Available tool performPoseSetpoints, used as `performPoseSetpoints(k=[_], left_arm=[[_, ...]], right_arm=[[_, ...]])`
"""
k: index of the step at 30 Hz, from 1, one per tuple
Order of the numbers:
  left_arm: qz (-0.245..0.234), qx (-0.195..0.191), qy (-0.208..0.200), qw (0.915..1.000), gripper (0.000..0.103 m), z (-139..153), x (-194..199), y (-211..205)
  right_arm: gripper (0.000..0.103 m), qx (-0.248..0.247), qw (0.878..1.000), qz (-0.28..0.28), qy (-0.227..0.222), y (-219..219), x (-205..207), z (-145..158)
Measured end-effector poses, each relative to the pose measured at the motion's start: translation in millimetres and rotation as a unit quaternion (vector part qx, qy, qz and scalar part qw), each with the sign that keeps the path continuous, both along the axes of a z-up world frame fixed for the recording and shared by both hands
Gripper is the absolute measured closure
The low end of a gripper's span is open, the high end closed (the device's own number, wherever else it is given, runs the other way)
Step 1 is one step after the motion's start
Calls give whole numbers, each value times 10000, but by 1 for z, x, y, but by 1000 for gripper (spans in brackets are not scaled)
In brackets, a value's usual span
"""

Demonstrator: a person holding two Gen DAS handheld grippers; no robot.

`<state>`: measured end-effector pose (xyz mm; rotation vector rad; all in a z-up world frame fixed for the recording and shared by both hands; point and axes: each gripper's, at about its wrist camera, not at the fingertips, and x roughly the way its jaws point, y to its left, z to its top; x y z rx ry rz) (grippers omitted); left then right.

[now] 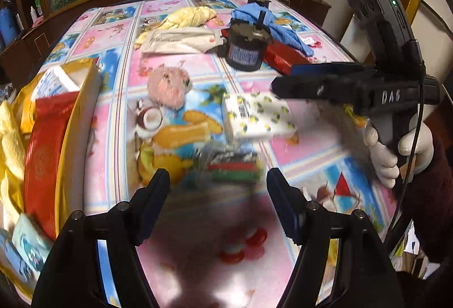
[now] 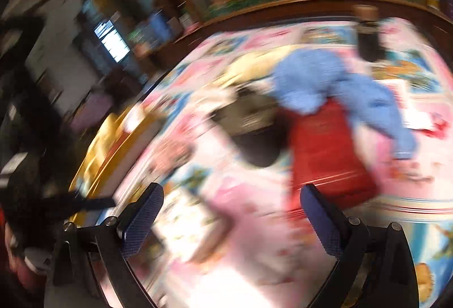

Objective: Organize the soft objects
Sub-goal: 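Close the right tool on the lemon-print tissue pack while the left tool holds the striped packet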

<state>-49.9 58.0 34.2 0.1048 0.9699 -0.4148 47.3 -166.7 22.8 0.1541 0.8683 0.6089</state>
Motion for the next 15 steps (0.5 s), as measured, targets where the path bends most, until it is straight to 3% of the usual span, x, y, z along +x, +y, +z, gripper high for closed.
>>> performPoseSetpoints(k=[3,7,10,12,14,15], left_arm=[[23,-67,1,10000,33,0,-9,12],[84,-145,-30,9999,33,1,-11,16],[10,-162,-62,9998,33,1,-9,9],[-65,-111,-61,9999,31,-3,-5,1],[-133,-44,-16,9999,28,-9,0,-8],[-200,13,13,9998,27,-13,3,-14]], right_arm=[[5,-565,9963,639,-59,44,-14,-4],[6,-966,9909,937,-36,77,-17,-15],[26,-1292,9873,921,79,87,-13,-24],[36,-1179,9898,787,123,79,-14,-22],[57,-1066,9922,614,194,64,-16,-19],[62,-999,9935,491,235,55,-17,-17]])
